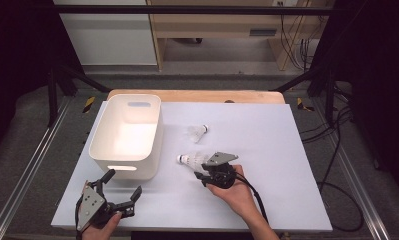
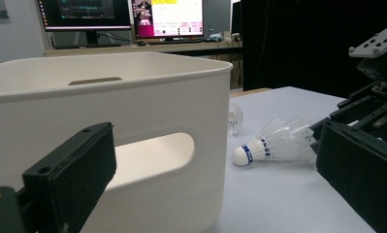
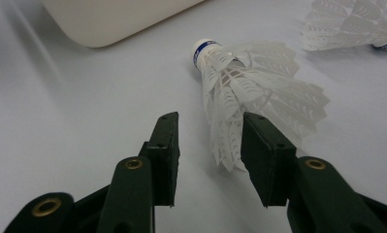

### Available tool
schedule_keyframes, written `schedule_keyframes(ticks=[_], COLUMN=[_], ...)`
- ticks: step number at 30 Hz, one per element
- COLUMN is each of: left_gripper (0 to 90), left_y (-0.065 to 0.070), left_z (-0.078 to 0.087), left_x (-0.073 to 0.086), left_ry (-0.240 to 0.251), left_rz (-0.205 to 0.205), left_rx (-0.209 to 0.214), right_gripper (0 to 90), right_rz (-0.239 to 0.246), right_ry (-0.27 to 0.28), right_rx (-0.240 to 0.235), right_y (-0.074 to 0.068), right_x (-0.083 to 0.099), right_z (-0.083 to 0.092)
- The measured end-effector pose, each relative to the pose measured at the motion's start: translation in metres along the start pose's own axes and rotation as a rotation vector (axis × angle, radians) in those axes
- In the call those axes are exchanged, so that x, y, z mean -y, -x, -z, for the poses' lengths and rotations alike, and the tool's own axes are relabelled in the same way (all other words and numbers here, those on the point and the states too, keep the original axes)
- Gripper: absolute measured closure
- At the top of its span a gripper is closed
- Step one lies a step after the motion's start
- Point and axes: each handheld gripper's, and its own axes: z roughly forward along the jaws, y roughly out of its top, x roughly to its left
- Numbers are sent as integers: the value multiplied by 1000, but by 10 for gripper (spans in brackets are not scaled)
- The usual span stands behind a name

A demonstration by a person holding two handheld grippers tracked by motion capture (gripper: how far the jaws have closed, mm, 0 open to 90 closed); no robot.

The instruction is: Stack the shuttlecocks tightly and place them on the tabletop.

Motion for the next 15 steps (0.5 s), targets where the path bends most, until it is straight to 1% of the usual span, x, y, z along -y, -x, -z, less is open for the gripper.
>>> schedule_keyframes(ticks=[5,9,15], left_gripper=[8,8,8], left_y=[0,0,0], left_z=[0,-1,0], left_x=[0,0,0], left_ry=[0,-2,1], left_rz=[-1,1,0], left_rx=[1,3,1], right_gripper=[531,508,472], right_rz=[2,6,11], right_ry=[-6,-22,-18], right_rx=[4,8,18], right_y=[-2,-1,0], right_x=[1,2,2], right_z=[7,13,25])
